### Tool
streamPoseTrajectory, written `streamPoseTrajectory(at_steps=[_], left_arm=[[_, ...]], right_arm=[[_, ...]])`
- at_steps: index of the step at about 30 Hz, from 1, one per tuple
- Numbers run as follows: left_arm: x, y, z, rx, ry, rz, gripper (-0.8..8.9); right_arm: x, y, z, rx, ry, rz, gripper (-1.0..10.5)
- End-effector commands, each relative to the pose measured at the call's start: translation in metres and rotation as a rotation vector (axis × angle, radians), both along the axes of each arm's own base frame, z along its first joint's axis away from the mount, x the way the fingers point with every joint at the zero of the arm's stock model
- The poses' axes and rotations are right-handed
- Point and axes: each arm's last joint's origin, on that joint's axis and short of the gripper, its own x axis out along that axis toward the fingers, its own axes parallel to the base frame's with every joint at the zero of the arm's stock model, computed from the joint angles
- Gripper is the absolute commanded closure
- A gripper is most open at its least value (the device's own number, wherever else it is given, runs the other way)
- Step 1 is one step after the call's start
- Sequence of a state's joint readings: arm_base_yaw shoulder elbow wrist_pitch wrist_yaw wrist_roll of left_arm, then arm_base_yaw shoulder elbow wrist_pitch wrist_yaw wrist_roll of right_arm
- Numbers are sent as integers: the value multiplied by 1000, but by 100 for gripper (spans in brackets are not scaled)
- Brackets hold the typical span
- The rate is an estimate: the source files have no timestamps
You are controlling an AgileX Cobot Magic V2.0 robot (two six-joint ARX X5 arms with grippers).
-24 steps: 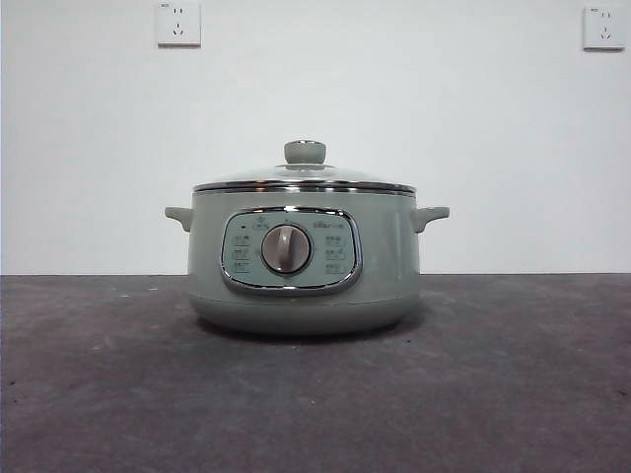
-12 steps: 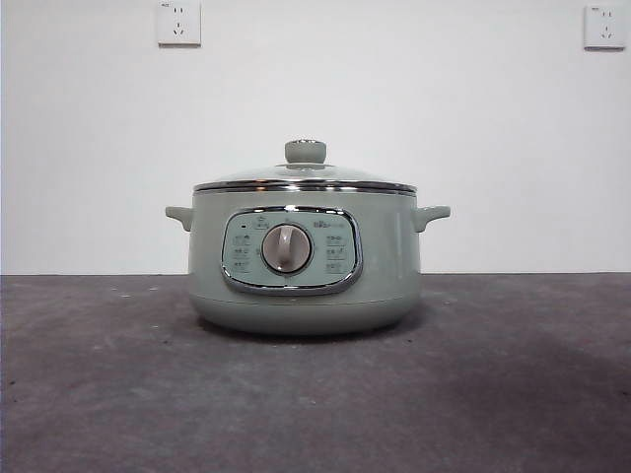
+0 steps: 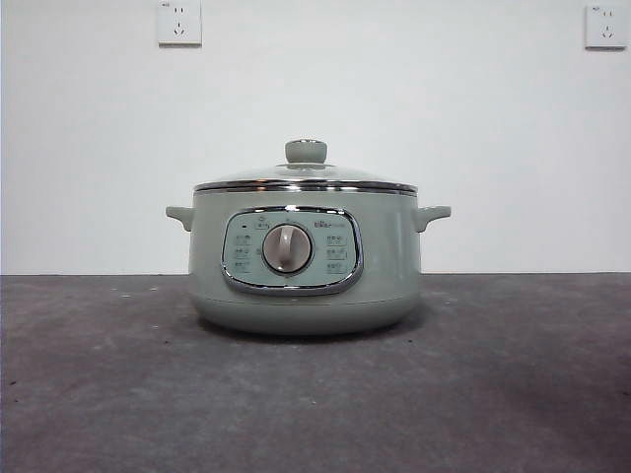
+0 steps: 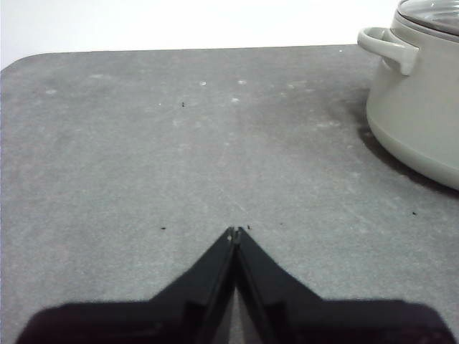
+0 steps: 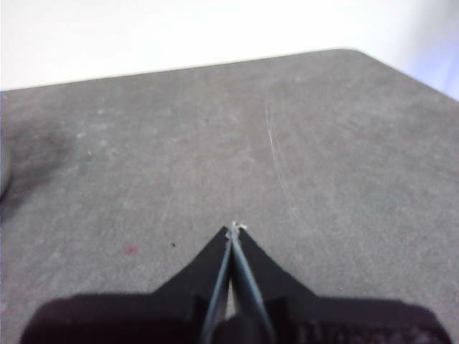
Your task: Pick up the corn,open the lid,put the corn in the pot,close the lid
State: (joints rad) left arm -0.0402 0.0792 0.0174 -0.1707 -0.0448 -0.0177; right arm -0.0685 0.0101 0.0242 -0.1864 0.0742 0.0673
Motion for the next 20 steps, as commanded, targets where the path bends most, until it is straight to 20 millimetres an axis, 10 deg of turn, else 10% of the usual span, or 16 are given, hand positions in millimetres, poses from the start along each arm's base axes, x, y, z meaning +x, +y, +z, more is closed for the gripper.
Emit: streamPoseTrajectory(at_steps=[1, 20], left_arm=[[0, 0, -3, 6, 2, 1, 816], [0, 0, -3, 6, 2, 2, 816]], right_arm=[[0, 0, -3, 1, 4, 6, 946], [0, 1, -3, 17, 5, 8, 946]])
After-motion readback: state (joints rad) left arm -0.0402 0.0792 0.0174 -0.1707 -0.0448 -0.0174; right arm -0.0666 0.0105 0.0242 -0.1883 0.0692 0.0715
